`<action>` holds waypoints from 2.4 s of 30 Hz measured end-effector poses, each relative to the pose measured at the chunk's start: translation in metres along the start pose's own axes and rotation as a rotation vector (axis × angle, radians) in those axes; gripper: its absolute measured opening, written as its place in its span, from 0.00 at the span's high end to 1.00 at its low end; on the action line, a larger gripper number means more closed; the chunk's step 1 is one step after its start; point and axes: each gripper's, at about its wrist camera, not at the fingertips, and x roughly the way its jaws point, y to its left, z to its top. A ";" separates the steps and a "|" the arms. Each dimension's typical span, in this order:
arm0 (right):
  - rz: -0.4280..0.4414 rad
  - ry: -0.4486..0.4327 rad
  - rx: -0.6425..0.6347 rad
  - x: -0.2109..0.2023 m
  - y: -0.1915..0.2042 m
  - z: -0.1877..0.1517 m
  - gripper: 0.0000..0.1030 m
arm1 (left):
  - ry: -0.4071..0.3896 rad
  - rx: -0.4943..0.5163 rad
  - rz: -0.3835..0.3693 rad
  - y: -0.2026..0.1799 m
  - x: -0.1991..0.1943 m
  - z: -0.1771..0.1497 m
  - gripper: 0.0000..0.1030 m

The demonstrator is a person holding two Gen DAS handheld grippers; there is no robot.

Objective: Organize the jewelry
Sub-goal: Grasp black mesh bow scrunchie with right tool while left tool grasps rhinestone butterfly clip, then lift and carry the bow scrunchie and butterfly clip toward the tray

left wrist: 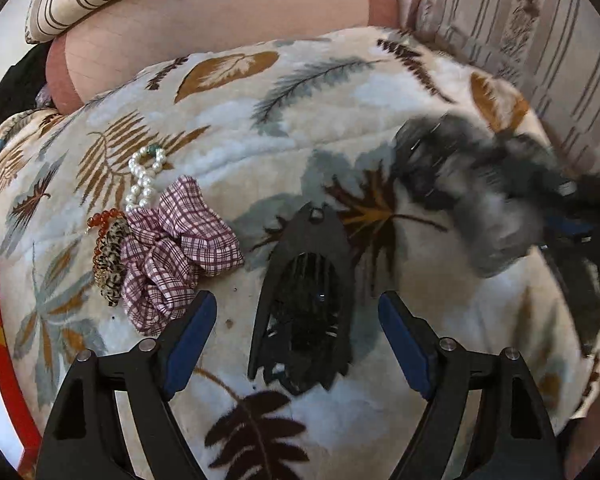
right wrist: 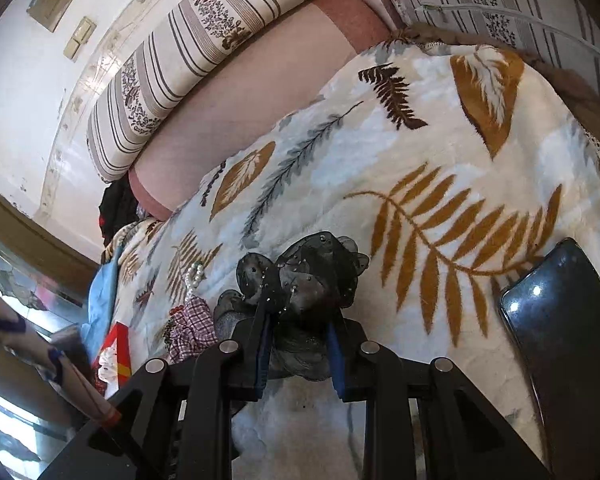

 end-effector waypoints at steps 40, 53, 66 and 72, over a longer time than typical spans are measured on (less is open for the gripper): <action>0.032 0.003 -0.099 0.005 0.032 -0.023 0.74 | -0.045 -0.160 -0.065 0.079 -0.047 -0.030 0.58; 0.044 0.012 -0.120 0.008 0.038 -0.025 0.74 | -0.063 -0.137 -0.002 0.066 -0.033 -0.062 0.35; 0.058 0.019 -0.203 0.009 0.056 -0.038 0.74 | -0.250 -0.108 0.074 0.058 -0.083 -0.074 0.59; 0.084 0.004 -0.263 0.005 0.072 -0.050 0.74 | -0.326 -0.110 0.117 0.071 -0.114 -0.082 0.59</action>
